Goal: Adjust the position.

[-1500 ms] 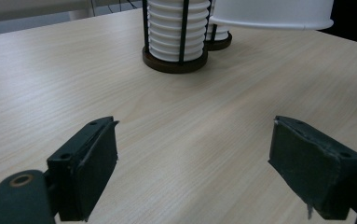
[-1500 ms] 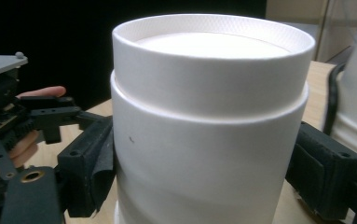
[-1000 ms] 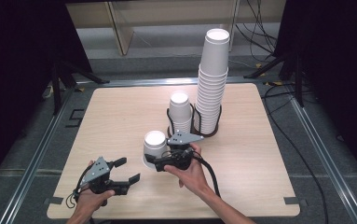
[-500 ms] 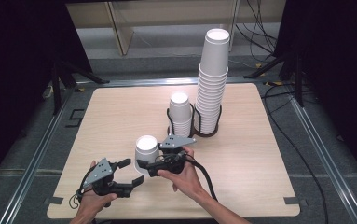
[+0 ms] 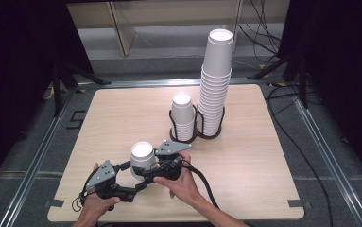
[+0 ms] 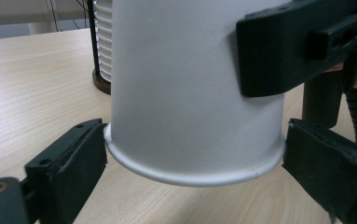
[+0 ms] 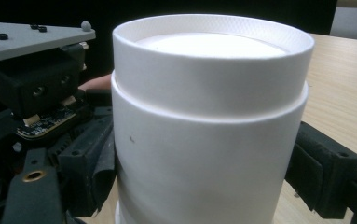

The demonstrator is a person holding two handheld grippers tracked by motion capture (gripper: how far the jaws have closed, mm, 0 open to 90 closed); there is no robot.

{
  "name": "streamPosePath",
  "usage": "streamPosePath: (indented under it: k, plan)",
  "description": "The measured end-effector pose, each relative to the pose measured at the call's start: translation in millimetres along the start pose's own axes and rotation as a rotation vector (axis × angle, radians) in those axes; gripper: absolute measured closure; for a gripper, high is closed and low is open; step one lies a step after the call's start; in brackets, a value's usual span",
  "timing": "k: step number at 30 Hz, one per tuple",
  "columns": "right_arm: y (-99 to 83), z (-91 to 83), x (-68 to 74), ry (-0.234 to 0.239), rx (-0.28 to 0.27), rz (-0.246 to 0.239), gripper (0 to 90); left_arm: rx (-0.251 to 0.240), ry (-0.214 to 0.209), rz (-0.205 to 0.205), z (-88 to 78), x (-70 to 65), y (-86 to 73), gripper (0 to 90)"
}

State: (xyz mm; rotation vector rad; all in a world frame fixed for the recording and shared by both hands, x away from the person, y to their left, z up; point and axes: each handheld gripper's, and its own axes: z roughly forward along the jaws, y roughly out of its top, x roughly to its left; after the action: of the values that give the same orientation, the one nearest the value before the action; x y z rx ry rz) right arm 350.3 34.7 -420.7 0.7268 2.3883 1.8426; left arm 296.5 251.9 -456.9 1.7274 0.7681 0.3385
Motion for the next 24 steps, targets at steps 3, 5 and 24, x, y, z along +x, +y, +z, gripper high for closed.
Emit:
streamPosePath:
  k: [3, 5, 24]
  plan:
    - [-0.2, 0.9, 2.1, -0.008, -0.009, -0.011, 18.7, 0.014, 0.000, 0.004, 1.5, -0.4, -0.3, 2.3]
    - [-0.9, 2.7, 3.9, 0.018, -0.006, 0.001, 18.7, 0.012, 0.001, 0.006, 2.1, -0.9, -0.3, 1.3]
    - [-2.2, 5.1, 8.2, 0.046, -0.025, 0.020, 17.4, -0.005, 0.001, -0.013, 0.1, -2.2, 1.8, 2.6]
